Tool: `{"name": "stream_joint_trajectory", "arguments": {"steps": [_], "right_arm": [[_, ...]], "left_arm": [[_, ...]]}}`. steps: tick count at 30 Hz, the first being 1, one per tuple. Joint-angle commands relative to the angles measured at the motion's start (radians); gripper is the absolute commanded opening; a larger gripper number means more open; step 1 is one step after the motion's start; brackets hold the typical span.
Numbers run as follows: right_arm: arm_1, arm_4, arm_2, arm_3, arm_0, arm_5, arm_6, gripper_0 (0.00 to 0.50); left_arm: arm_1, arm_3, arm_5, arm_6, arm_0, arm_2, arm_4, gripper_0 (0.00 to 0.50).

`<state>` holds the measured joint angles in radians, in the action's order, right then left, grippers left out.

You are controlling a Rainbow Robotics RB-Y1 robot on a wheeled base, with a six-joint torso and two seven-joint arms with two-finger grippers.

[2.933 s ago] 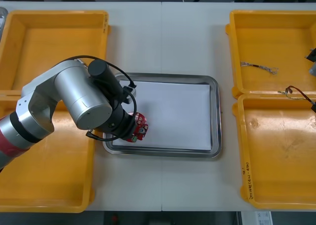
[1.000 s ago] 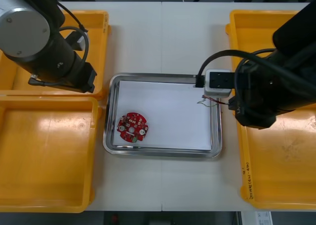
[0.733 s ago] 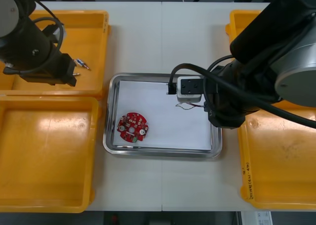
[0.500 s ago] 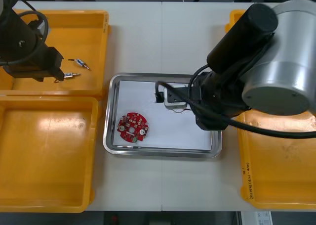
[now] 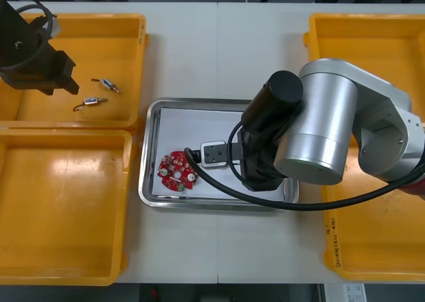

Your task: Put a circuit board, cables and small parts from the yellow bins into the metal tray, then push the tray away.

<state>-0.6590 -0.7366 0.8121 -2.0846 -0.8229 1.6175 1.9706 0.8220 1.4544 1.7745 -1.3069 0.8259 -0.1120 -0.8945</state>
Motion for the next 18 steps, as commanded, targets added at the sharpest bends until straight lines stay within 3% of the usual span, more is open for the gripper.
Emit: {"name": "stream_joint_trajectory", "arguments": {"steps": [1,11,18], "right_arm": [[0.048,0.042,0.013,0.035,0.008,-0.025,0.05,0.0],[0.084,0.08,0.114,0.17,0.028,-0.082,0.056,0.0],[0.081,0.077,0.15,0.224,0.048,-0.137,0.047,0.0]], "left_arm": [[0.039,-0.052,-0.05,-0.143,0.073,-0.003,0.019,0.5],[0.031,-0.124,-0.188,-0.308,0.091,-0.107,0.029,0.5],[0.009,-0.196,-0.242,-0.427,0.091,-0.112,0.025,0.5]]}}
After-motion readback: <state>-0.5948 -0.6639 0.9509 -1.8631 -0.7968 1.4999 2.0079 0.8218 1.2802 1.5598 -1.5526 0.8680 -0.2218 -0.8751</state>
